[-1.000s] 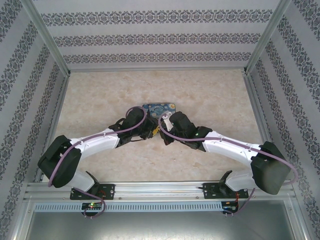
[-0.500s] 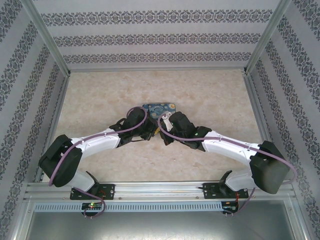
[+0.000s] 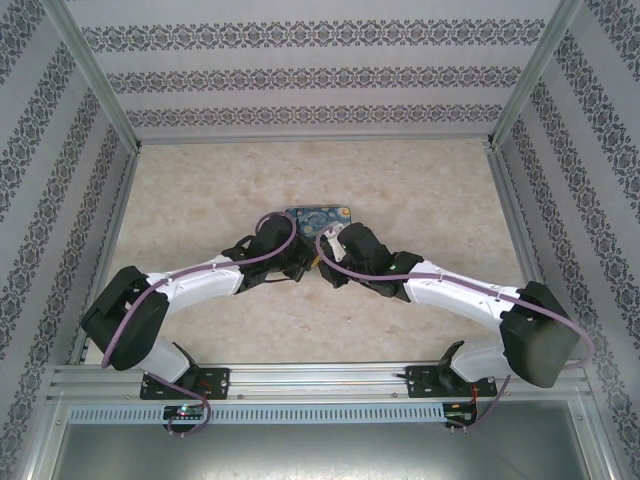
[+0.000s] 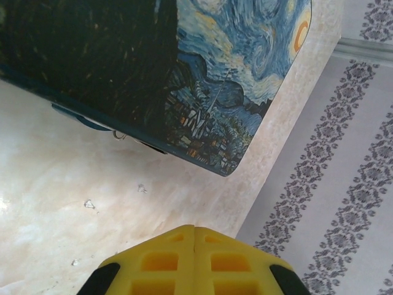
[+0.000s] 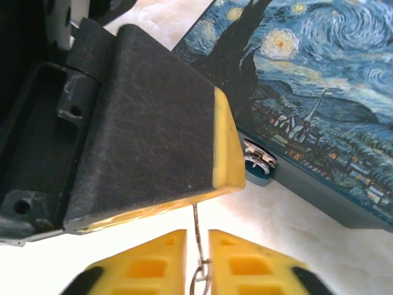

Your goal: Unlock a padlock with a key

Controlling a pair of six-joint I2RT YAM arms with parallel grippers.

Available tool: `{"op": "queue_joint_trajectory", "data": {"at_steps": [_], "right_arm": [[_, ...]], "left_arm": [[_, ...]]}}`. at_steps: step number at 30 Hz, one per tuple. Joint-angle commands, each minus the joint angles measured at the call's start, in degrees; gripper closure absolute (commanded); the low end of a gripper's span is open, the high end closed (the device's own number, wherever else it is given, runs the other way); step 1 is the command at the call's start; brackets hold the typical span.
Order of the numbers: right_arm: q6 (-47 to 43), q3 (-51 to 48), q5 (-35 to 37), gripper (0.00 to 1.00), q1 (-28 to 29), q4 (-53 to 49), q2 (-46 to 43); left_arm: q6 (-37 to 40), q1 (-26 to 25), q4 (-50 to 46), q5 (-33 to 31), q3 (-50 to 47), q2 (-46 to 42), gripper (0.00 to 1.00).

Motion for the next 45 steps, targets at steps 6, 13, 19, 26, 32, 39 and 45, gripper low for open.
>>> {"op": "queue_joint_trajectory", "data": {"at_steps": [6,13,19,26,32,39,45], "right_arm": [[5.97,-2.69,-4.01,0.52,-7.79,0.93,-10.70],[14.80,-4.45,-9.04,0.37,-13.34,3.04,-13.79],[25.89,-4.51,-18.35,0.37,-16.17,9.65,-11.01],[37.68,-6.38,-23.47,0.38,-17.04,22.65,-8.30],[40.65,-5.64,-24.42,0.41,-16.93,27.42,-7.88],[41.38,-5.61,-24.60,0.45,-17.14,32.91,-7.39],[43.63,-6.72,-25.34,0.48,-17.58,41.04,-4.86]], "left_arm": [[10.07,-0.13,-1.12,-3.25,1.69,-2.96,1.00],[20.94,1.02,1.19,-5.61,2.22,-5.63,1.00],[32.75,2.08,6.27,-7.56,1.88,-9.66,1.00],[42.71,2.83,13.12,-7.48,0.50,-13.85,1.00],[40.77,4.16,24.11,-6.30,-3.30,-13.55,1.00],[36.83,4.85,31.97,-4.27,-4.51,-10.07,1.00],[32.49,5.56,37.67,-3.03,-5.73,-7.59,1.00]]}}
